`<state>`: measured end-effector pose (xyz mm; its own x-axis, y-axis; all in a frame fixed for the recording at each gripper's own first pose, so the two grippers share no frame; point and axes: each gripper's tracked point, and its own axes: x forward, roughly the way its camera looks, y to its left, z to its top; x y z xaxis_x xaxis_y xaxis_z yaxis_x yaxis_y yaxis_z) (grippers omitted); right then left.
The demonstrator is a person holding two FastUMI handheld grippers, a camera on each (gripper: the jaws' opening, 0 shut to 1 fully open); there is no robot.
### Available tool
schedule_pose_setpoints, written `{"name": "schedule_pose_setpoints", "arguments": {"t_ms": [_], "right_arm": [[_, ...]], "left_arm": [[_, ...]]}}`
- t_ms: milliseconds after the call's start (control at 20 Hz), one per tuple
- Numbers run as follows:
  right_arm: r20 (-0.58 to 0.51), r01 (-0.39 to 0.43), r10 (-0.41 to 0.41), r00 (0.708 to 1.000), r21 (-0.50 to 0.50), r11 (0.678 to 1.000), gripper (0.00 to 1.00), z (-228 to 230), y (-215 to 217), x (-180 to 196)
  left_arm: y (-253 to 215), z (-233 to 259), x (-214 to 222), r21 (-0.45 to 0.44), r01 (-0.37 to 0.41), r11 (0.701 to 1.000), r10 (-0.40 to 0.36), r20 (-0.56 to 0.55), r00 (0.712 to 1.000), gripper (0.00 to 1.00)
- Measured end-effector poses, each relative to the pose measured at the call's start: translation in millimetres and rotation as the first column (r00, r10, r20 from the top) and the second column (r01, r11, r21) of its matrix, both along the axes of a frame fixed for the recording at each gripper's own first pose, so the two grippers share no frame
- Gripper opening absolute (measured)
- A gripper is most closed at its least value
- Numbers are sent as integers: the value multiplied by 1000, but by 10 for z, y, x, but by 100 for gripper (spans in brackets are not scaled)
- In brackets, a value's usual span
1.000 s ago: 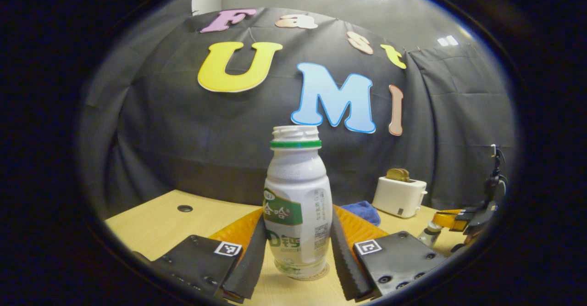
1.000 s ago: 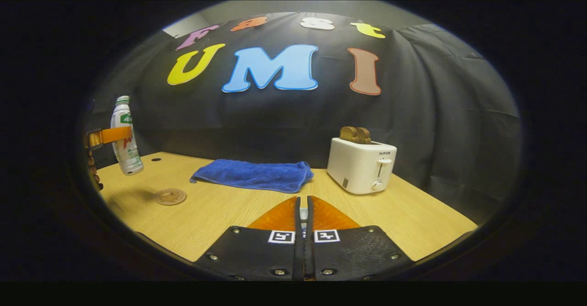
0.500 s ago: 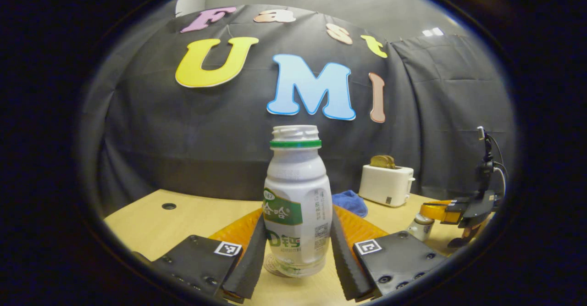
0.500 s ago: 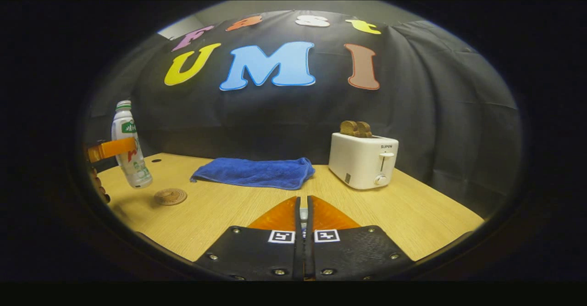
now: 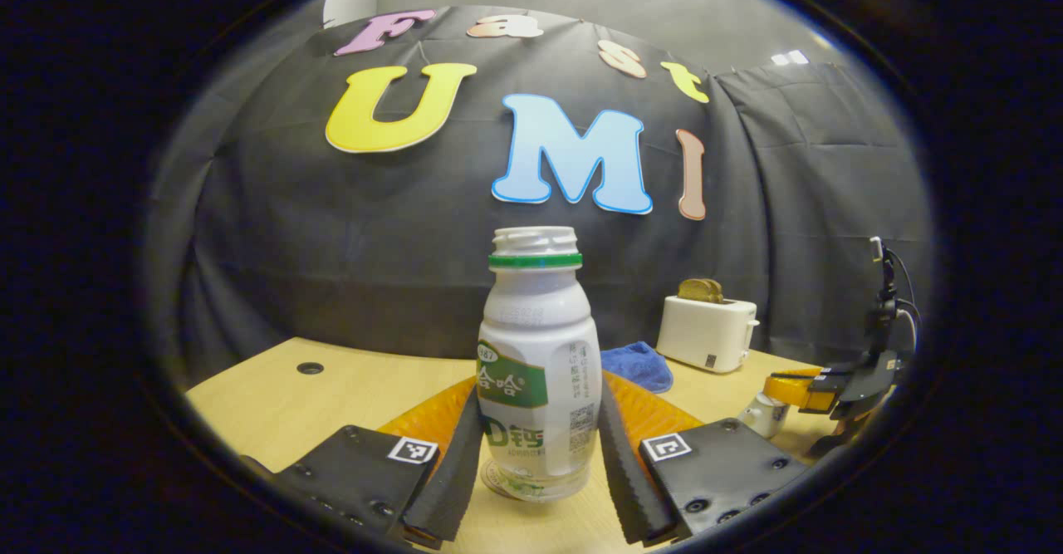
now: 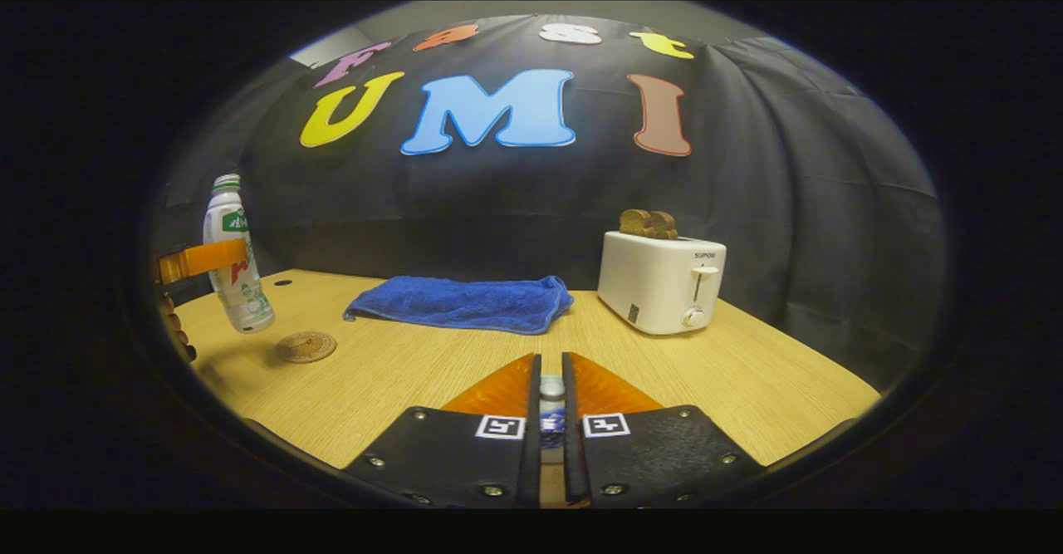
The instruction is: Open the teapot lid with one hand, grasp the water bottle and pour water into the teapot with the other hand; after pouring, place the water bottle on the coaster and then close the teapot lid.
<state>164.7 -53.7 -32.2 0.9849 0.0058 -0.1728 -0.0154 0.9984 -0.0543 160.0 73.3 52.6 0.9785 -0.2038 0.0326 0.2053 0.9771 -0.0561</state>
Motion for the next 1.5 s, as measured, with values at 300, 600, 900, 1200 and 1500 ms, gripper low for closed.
{"name": "schedule_pose_setpoints", "arguments": {"t_ms": [300,600,900,1200,1500], "right_arm": [[123,-4,4,992,0,1000,77,349,32,-163],[162,-12,9,987,20,1000,81,457,17,-229],[169,-20,18,985,8,1000,81,497,16,-236],[164,-34,32,986,12,999,80,479,51,-235],[159,-70,65,985,26,997,80,470,135,-263]], "left_arm": [[-27,-73,201,8,-19,1000,19,17,1000,68],[-49,-348,491,66,-38,997,40,-25,999,74],[-91,-562,665,110,-26,994,34,-68,997,80],[-95,-626,678,113,-28,993,38,-81,996,81],[44,-572,539,93,-102,990,108,-56,993,100]]}}
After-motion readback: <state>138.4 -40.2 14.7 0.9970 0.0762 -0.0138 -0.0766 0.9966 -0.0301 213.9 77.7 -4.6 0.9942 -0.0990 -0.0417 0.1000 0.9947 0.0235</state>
